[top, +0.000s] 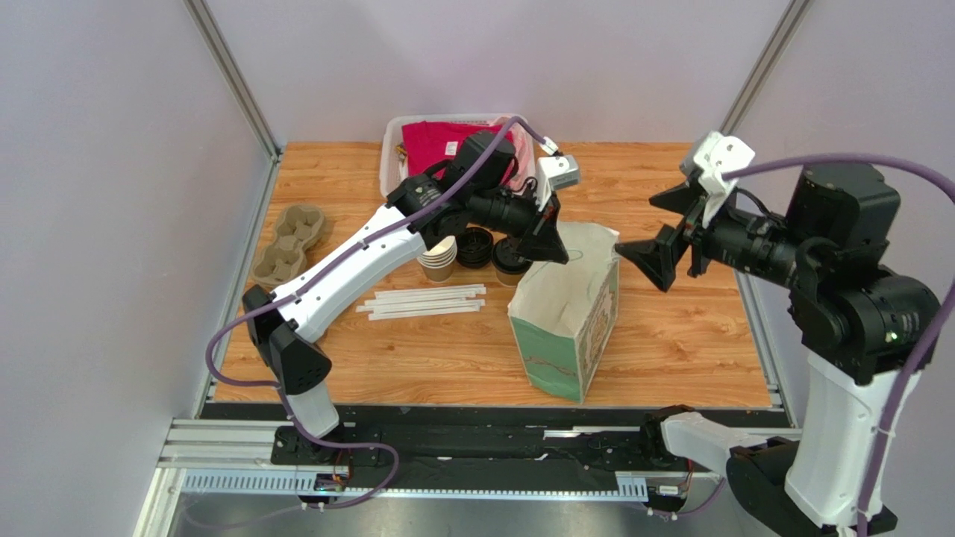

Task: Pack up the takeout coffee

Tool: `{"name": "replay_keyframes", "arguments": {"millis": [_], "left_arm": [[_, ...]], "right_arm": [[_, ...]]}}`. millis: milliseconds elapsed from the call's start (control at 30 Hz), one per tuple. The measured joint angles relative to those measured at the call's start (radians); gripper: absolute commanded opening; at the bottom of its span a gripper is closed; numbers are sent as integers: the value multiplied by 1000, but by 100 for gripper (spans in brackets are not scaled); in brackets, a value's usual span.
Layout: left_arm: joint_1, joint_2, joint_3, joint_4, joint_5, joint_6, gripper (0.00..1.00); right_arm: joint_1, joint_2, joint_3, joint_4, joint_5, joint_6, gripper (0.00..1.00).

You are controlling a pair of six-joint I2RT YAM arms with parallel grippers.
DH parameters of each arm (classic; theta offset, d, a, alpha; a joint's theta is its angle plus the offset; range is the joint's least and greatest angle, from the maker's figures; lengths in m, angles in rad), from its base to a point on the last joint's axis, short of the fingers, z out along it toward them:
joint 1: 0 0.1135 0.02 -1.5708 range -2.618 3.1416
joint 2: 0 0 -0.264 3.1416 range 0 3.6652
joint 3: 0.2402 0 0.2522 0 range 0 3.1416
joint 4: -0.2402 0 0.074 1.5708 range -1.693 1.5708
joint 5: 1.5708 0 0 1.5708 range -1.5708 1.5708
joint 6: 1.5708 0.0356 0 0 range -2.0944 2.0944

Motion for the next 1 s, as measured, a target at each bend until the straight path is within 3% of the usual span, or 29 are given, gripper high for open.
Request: {"name": "replay_keyframes", "arguments": {"millis": [200, 433, 1000], "left_arm": [[0, -83, -43, 1, 58, 53, 0], [-1, -116, -50, 0, 100, 124, 0], [48, -125, -82, -14, 172, 156, 0]], "right_arm": [[-103, 137, -11, 6, 40, 11, 79], [-122, 288, -92, 5, 64, -64, 78], [-80, 329, -266, 3, -26, -253, 71]]}}
